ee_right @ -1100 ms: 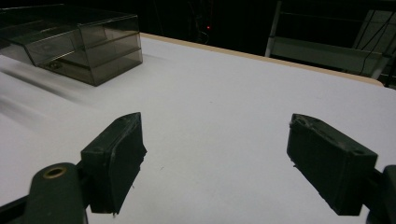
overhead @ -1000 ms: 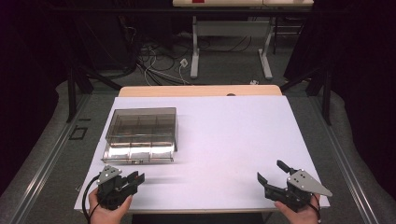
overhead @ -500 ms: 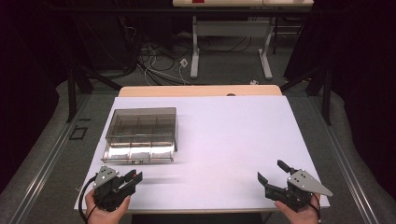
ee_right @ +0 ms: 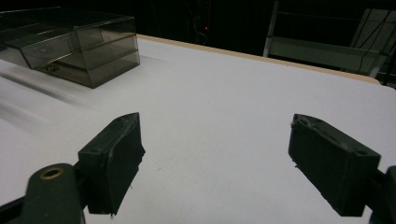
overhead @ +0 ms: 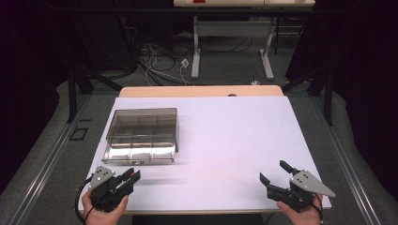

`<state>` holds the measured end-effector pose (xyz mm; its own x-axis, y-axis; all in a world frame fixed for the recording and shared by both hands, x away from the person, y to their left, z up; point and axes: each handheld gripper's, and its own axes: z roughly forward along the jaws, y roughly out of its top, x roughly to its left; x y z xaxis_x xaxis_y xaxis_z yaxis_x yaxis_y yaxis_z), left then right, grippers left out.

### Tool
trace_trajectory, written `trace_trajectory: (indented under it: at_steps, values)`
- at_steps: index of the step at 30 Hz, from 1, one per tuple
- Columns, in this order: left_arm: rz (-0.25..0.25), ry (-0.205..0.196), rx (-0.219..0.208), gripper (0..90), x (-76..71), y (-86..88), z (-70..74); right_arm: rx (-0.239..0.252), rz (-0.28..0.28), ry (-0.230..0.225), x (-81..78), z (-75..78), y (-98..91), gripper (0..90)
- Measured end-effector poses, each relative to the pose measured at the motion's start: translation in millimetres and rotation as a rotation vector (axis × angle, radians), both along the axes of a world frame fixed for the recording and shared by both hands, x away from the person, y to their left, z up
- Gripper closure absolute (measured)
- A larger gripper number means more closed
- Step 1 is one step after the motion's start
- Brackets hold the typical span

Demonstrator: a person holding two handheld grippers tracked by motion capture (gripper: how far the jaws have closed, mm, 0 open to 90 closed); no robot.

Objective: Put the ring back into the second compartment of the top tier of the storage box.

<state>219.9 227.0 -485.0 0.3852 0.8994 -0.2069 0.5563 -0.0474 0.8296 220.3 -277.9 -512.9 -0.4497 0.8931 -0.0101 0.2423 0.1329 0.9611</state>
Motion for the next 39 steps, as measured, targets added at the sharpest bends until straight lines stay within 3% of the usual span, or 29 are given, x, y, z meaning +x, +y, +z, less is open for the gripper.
trace_trajectory:
  at_steps: [11, 21, 39]
  values:
    - [-0.001, -0.031, -0.026, 70.4, 0.7, 1.8, 9.9, -0.002, -0.001, 0.001, 1.0, -0.3, 2.4, 16.5]
    - [-0.008, -0.052, -0.008, 70.5, 4.1, -3.6, 18.0, 0.000, -0.010, 0.010, 3.8, -0.5, 2.8, 16.3]
    - [-0.025, -0.058, 0.009, 70.6, 28.7, -20.2, 32.3, 0.012, -0.020, 0.012, 0.7, -0.6, 0.9, 16.3]
